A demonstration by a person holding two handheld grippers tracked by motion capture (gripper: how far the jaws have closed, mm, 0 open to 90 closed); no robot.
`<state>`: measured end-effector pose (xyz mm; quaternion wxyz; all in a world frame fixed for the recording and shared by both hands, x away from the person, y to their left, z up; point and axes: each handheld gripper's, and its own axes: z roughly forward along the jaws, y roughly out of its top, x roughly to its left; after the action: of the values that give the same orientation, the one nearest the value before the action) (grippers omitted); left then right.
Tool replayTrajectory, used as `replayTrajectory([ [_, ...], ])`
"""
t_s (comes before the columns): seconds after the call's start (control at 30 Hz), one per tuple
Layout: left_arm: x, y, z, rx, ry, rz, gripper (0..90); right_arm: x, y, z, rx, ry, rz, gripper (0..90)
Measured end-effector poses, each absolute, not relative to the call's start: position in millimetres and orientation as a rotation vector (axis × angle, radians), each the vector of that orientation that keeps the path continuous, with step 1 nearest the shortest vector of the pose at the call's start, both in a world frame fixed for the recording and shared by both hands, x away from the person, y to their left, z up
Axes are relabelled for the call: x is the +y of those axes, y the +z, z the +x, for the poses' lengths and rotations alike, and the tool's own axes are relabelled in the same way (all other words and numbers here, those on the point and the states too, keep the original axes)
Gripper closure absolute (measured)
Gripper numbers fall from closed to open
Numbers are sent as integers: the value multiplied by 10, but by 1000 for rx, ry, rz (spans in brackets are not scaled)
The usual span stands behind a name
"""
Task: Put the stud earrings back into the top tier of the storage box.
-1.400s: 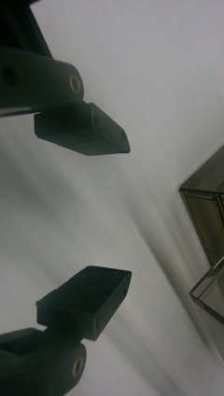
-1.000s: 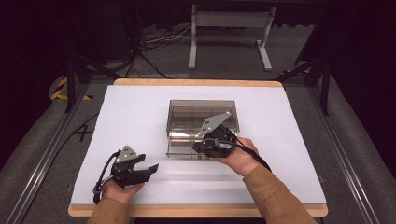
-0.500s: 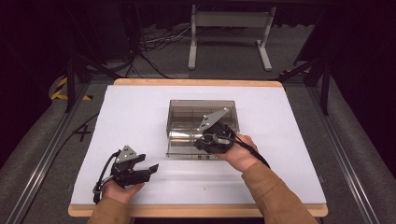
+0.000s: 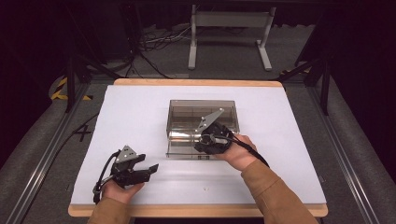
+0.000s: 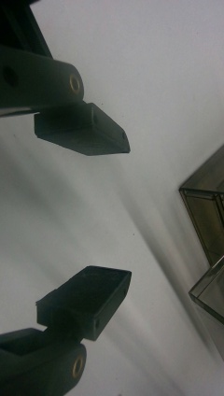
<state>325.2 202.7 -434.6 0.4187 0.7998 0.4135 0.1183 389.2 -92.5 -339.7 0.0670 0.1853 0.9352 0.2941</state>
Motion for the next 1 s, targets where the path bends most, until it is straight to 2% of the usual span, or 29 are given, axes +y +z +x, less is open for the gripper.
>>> replayTrajectory([
  [1.0,2029,-4346,3252,1036,296,2006,337,-912,-3500,3941,2858,829,598,833],
])
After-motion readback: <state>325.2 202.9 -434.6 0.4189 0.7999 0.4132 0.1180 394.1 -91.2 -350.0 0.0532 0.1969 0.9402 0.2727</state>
